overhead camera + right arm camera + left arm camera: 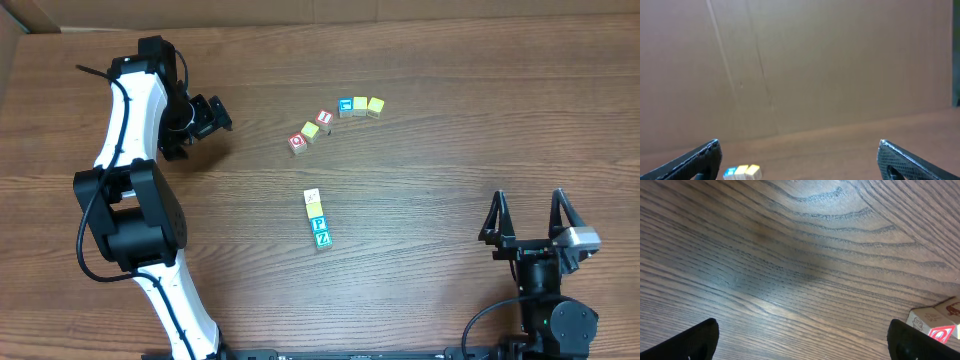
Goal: Flip 4 blocks
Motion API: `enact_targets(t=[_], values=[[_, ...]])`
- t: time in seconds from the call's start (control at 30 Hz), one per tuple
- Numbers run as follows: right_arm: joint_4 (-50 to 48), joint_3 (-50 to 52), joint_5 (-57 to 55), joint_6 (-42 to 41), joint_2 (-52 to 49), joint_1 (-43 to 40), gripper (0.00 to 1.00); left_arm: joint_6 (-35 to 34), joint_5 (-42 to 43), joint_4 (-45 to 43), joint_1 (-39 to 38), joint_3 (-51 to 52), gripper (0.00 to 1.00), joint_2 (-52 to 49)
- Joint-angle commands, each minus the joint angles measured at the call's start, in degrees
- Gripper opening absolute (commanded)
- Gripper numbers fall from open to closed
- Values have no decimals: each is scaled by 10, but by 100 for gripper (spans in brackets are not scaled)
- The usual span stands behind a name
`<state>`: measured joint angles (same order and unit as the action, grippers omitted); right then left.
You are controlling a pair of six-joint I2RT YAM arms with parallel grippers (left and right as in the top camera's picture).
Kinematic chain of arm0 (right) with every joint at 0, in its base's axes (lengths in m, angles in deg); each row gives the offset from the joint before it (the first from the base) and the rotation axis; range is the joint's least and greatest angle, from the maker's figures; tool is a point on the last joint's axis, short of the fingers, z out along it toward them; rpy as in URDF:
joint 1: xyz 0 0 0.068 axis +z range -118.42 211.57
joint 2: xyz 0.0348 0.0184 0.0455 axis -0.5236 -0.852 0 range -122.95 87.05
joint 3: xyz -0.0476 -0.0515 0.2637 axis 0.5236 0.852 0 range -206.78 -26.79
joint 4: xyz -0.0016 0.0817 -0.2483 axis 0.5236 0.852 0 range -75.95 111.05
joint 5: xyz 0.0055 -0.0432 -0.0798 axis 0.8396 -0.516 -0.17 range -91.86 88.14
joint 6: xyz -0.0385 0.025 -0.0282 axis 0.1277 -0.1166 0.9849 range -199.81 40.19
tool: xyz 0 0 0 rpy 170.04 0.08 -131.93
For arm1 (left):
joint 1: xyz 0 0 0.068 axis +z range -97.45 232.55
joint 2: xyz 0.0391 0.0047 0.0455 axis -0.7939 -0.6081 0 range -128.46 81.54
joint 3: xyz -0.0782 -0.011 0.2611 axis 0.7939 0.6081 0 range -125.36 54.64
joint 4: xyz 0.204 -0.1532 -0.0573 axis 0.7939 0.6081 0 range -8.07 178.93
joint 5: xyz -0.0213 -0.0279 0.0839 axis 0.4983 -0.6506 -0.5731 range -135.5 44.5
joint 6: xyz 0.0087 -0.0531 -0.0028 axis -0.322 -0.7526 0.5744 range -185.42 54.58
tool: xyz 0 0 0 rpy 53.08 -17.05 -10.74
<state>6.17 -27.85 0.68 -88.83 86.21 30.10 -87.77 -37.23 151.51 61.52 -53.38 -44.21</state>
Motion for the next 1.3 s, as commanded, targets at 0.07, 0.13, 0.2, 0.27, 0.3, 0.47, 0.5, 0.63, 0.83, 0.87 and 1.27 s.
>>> enact_targets(t=[0.07,0.13,0.2,0.27,0.3,0.47,0.5,0.63,0.83,0.87,1.27], values=[[59,6,14,21,7,-2,100,1,-3,0,-4,-1,100,2],[88,6,17,38,7,-2,100,1,-3,0,-4,-1,100,2],[122,6,16,51,7,-2,100,1,-3,0,-4,-1,100,2],[124,6,16,49,7,-2,100,1,-3,0,-4,-1,100,2],[124,6,16,43,7,-2,100,1,-3,0,-4,-1,100,2],[123,6,16,43,7,-2,100,1,-3,0,-4,-1,100,2],[123,6,16,43,7,-2,100,1,-3,0,-4,-1,100,2],[123,6,16,43,7,-2,100,1,-4,0,-4,-1,100,2],[123,6,16,43,7,-2,100,1,-3,0,-4,-1,100,2],[123,6,16,43,7,-2,100,1,-3,0,-4,-1,100,2],[123,6,16,43,7,-2,100,1,-3,0,-4,-1,100,2]])
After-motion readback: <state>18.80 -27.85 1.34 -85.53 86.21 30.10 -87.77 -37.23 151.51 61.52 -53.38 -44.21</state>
